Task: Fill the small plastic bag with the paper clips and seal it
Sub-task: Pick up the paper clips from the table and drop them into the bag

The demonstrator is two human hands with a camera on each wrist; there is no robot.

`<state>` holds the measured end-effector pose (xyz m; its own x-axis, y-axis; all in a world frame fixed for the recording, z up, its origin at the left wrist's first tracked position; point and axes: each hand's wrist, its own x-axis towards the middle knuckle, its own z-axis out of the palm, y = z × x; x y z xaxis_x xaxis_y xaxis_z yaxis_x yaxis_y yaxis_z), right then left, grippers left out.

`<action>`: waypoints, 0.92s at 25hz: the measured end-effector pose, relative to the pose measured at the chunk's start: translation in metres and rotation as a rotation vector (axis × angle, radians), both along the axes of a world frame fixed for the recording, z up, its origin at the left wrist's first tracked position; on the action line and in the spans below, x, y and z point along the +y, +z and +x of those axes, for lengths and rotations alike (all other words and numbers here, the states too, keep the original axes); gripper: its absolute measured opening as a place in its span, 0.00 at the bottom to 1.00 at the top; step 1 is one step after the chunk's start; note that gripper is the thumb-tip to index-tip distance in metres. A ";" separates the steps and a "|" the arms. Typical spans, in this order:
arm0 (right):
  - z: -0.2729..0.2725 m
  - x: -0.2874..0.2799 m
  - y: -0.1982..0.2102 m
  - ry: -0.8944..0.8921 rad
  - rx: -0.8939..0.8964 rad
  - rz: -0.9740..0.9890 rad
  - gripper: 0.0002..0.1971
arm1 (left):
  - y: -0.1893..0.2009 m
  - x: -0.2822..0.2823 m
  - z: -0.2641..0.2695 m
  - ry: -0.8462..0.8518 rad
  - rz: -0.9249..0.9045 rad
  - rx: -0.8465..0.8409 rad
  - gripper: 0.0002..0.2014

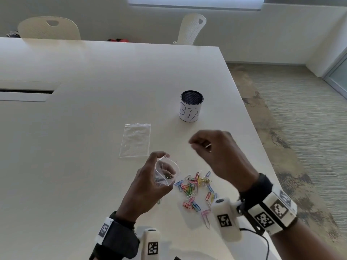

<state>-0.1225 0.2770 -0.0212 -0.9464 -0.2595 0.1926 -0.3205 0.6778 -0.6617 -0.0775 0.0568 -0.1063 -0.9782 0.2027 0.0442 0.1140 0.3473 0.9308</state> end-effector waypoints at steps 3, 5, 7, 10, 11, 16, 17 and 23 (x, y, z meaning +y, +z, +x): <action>-0.005 0.027 -0.029 -0.092 -0.211 0.341 0.13 | 0.001 -0.001 0.002 -0.009 0.011 -0.001 0.31; 0.004 0.031 -0.049 -0.085 -0.336 0.494 0.16 | 0.002 0.000 0.002 -0.017 0.001 0.001 0.32; 0.018 0.022 -0.059 -0.020 -0.381 0.473 0.14 | 0.001 0.000 0.003 -0.015 -0.009 0.002 0.32; 0.032 0.006 -0.060 0.129 -0.437 0.405 0.15 | 0.002 0.001 0.002 -0.016 -0.022 0.009 0.33; 0.033 0.005 -0.057 0.163 -0.448 0.389 0.19 | 0.002 0.002 0.003 -0.018 -0.024 0.015 0.33; 0.034 0.009 -0.057 0.199 -0.396 0.580 0.54 | 0.003 0.001 0.004 0.005 -0.029 0.015 0.33; 0.037 0.007 -0.060 0.215 -0.401 0.573 0.55 | 0.002 0.001 0.005 0.011 -0.035 0.015 0.33; 0.044 -0.010 -0.082 0.204 -0.270 0.509 0.21 | 0.001 0.000 0.006 0.025 -0.052 0.028 0.33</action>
<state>-0.0789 0.2672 -0.1027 -0.8660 -0.4372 -0.2428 -0.3434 0.8728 -0.3469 -0.0714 0.0570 -0.1048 -0.9815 0.1812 0.0616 0.1304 0.3979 0.9081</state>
